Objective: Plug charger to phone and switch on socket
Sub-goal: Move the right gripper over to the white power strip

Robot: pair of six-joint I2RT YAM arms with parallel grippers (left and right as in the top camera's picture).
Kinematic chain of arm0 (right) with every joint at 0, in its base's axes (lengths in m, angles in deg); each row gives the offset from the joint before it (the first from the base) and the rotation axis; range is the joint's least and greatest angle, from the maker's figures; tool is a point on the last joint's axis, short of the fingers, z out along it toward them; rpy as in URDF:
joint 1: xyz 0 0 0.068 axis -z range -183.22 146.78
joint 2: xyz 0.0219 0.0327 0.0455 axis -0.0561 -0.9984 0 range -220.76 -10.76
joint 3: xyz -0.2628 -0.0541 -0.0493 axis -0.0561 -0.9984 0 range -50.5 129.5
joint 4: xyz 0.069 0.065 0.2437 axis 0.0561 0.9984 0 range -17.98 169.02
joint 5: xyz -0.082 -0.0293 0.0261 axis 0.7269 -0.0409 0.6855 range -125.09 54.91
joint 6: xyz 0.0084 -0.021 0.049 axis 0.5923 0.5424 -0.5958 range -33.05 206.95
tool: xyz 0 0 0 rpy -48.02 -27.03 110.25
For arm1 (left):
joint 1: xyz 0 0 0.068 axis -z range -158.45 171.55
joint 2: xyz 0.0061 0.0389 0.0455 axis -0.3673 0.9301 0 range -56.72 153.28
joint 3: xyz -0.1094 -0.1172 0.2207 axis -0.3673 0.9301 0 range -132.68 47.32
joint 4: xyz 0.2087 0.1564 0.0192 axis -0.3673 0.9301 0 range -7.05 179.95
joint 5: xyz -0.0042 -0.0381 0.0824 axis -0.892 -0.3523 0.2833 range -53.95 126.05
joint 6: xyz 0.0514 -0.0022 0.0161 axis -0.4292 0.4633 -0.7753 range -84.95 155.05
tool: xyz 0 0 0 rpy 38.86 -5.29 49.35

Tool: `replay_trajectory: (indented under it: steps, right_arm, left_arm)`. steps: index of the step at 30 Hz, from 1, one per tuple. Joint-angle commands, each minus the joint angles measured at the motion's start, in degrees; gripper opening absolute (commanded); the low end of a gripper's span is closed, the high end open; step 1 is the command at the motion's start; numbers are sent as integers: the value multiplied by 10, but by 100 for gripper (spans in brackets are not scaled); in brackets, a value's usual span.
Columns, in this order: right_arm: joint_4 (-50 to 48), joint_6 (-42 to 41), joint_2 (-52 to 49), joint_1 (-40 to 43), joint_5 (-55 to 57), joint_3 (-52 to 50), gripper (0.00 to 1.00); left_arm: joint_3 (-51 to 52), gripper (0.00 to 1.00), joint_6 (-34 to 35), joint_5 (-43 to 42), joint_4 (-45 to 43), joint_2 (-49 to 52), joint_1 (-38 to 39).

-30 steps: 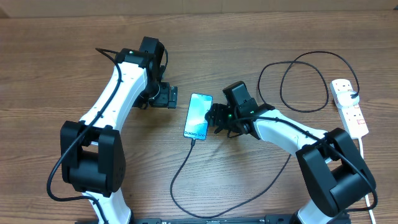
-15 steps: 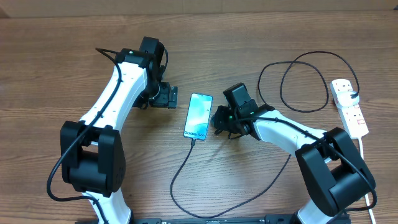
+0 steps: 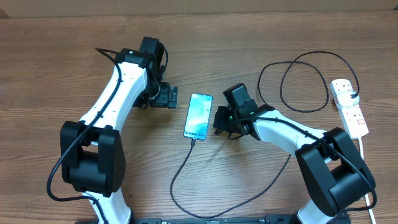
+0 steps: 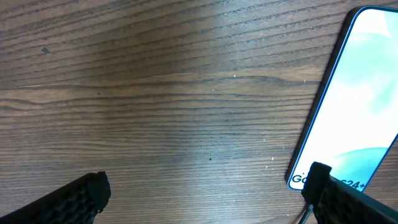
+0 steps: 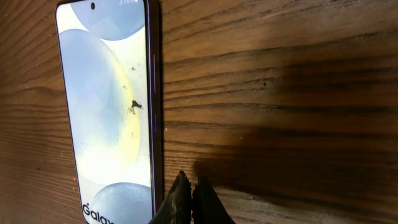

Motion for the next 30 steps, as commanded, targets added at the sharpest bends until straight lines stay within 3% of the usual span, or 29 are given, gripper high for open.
replay_trajectory:
  steps: [1,9,21,30]
  right_arm:
    - [-2,2,-6,2,3,-6,4]
    - [29,39,4,9,7,20,4]
    - [500,90,46,109,73,358,4]
    - [661,115,46,252,96,529,4]
  left_arm:
    - [-4,100,10,7,0,-12,3]
    - [-4,100,10,7,0,-12,3]
    - [-4,100,10,7,0,-12,3]
    - [-4,100,10,7,0,-12,3]
